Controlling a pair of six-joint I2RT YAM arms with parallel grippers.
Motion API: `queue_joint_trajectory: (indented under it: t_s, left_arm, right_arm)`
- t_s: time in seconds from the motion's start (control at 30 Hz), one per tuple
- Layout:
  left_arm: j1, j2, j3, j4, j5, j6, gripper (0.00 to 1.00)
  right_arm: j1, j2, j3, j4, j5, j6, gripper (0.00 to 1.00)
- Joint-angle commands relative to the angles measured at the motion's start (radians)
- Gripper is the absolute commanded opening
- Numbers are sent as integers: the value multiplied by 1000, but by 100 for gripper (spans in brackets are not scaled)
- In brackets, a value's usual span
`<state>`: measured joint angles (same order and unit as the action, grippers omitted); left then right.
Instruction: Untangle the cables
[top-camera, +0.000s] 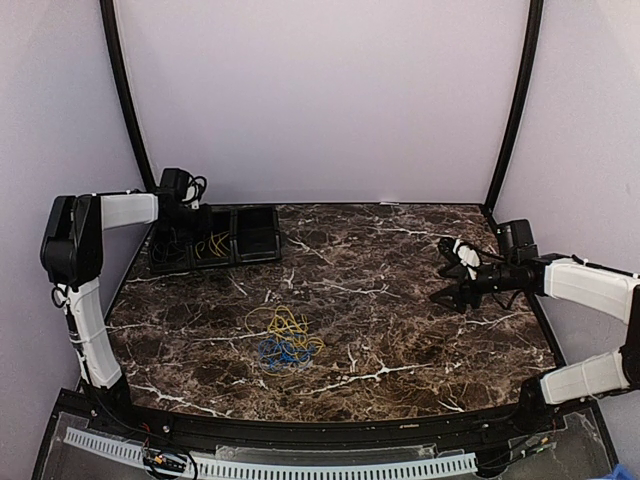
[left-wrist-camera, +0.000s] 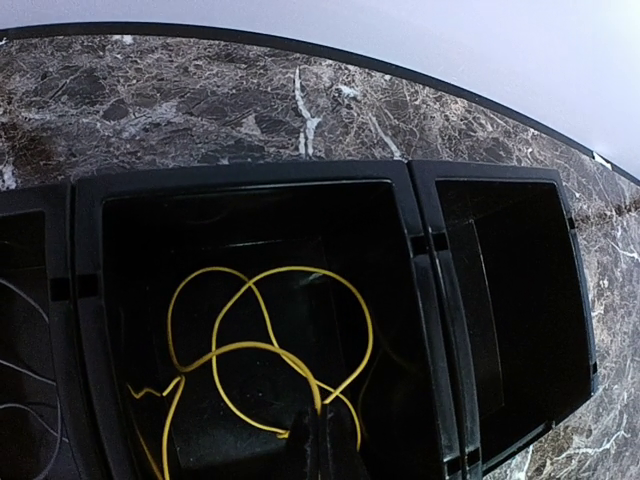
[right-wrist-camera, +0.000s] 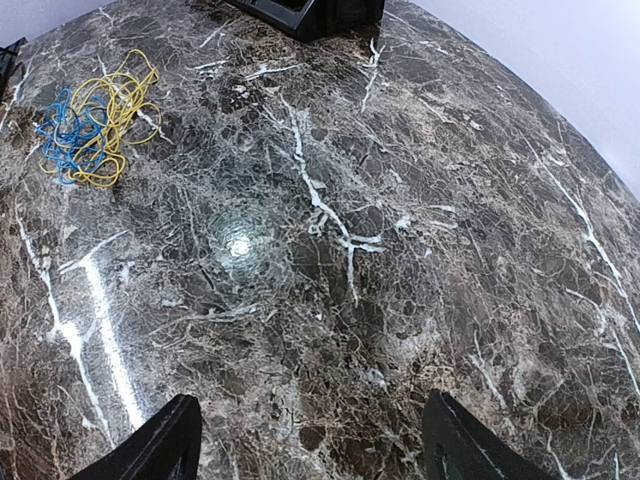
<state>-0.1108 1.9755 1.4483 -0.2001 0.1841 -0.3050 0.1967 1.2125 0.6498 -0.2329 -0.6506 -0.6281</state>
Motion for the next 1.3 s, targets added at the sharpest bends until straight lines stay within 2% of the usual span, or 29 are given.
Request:
queue_joint_trajectory:
  t_s: [0.0,0.47,0.57,0.63,0.87,1.0,1.13,1.27]
  left_arm:
    - [-12,-4,31,-24,-22,3,0]
    - [-47,56,103,-73,-43,33,0]
    - [-48,47,135,-121,-60,33,10]
    - [-49,26,138,-138,-83,42,15]
    - [-49,-50,148,-227,-169,64,16]
    - [-53,-110,163,-312,-191,65,21]
    - [-62,-211,127,-347,-187,63,32]
    - [-135,-349,21,-291,-127,113,35]
  right_arm:
    - [4,3,10,6,6,-10,77]
    - [7,-1,11,0,9,-11,77]
    - [7,-5,11,0,14,-10,77]
    - [7,-8,11,1,18,-9,77]
    - [7,-20,10,3,39,-12,77]
    - [7,-25,7,8,50,-14,77]
    - [7,-17,9,6,54,-17,77]
    - [7,-9,11,8,57,-21,77]
